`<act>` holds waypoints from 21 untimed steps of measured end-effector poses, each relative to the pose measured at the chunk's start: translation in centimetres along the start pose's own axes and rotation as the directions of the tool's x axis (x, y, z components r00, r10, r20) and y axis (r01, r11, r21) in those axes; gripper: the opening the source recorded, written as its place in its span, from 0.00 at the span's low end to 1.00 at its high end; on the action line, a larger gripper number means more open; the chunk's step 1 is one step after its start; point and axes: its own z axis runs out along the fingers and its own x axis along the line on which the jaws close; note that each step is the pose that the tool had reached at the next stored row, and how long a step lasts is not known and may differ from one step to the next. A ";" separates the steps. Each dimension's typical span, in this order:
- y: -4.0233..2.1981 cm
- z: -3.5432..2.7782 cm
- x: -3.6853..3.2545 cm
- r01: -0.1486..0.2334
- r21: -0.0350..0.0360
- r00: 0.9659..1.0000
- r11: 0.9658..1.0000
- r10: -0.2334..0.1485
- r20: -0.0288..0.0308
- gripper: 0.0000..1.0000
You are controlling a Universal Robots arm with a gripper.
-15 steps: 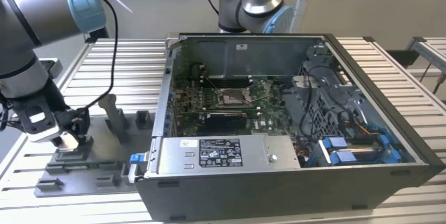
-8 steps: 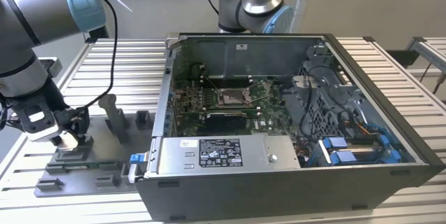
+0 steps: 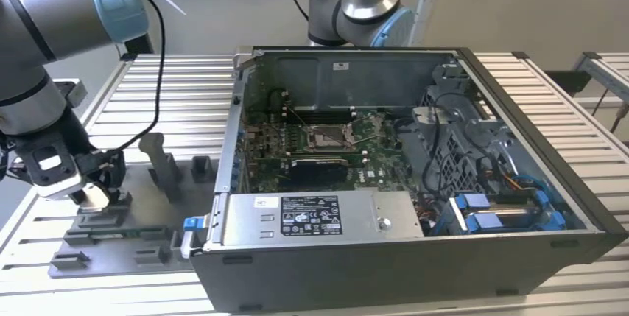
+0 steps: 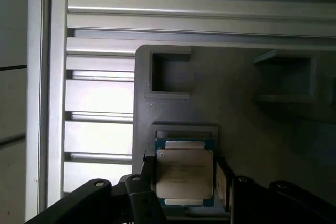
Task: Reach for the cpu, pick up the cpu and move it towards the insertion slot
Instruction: 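Pick up the cpu and move it towards the insertion slot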
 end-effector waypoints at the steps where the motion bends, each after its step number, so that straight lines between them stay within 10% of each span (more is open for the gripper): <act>1: 0.00 -0.05 0.00 0.000 0.000 1.000 1.000 0.000 0.000 0.00; 21: 0.04 -1.03 0.00 0.000 0.000 1.000 1.000 0.000 0.000 0.00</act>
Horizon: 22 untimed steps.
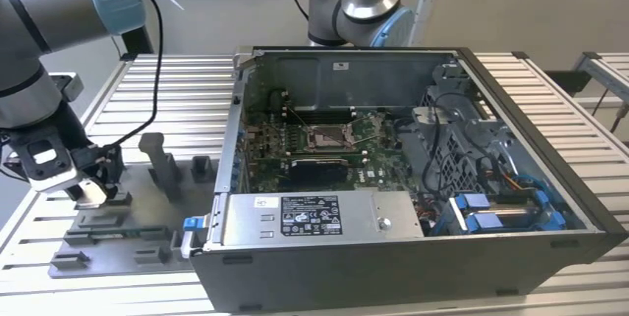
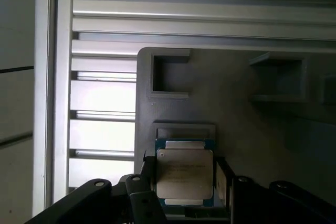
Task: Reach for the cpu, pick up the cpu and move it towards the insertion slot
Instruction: 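Pick up the cpu and move it towards the insertion slot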
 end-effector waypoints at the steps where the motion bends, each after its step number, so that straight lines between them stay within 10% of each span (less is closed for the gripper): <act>1: 0.00 -0.05 0.00 0.000 0.000 1.000 1.000 0.000 0.000 0.00; 11: 0.05 -1.27 0.00 0.000 0.000 1.000 1.000 0.000 0.000 0.00; 22: 0.18 -4.80 -0.01 0.000 0.000 1.000 1.000 0.000 0.000 0.00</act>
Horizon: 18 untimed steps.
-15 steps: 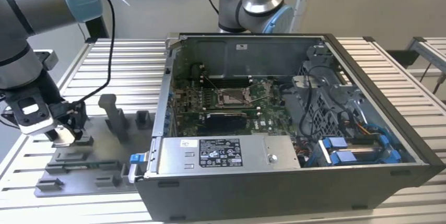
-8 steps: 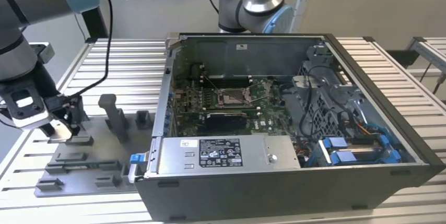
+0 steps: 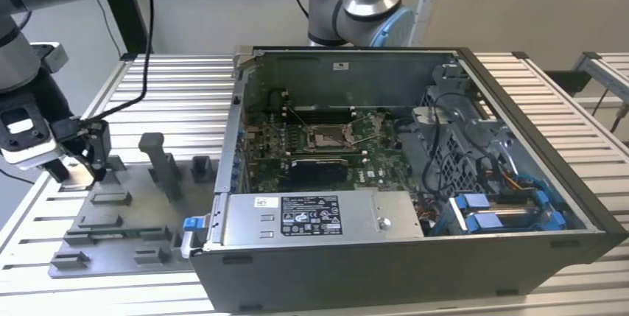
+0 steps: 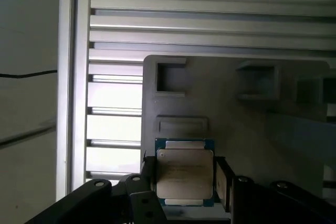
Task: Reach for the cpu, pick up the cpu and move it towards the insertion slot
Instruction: 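Pick up the cpu and move it towards the insertion slot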
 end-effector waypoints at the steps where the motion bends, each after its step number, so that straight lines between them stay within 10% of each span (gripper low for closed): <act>1: 0.02 -0.43 0.00 0.000 0.000 1.000 1.000 0.000 0.000 0.00; 18: 0.33 -8.15 0.00 0.000 0.000 1.000 1.000 0.000 0.000 0.00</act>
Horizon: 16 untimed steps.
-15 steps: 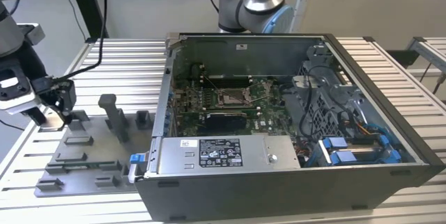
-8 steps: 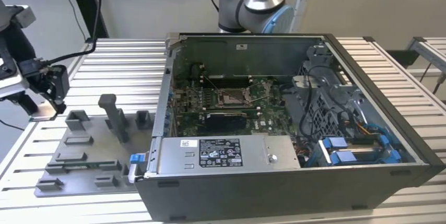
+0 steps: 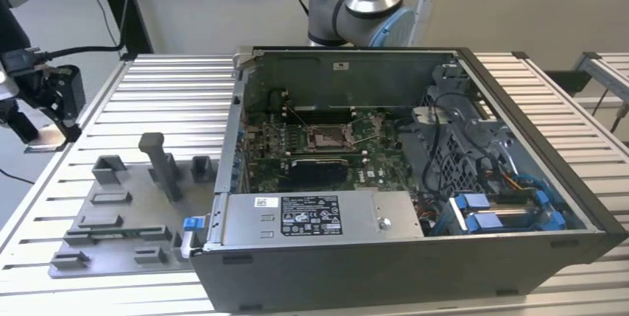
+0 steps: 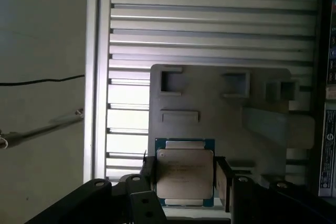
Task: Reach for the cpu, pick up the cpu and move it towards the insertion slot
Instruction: 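Pick up the cpu and move it towards the insertion slot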
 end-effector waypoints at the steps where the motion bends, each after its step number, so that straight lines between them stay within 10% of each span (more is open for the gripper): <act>1: 0.02 -0.48 0.00 0.000 0.000 1.000 1.000 0.000 0.000 0.00; 7: 0.11 -2.89 0.00 0.000 0.000 1.000 1.000 0.000 0.000 0.00; 16: 0.12 -2.92 -0.01 0.000 -0.001 1.000 1.000 0.000 0.000 0.00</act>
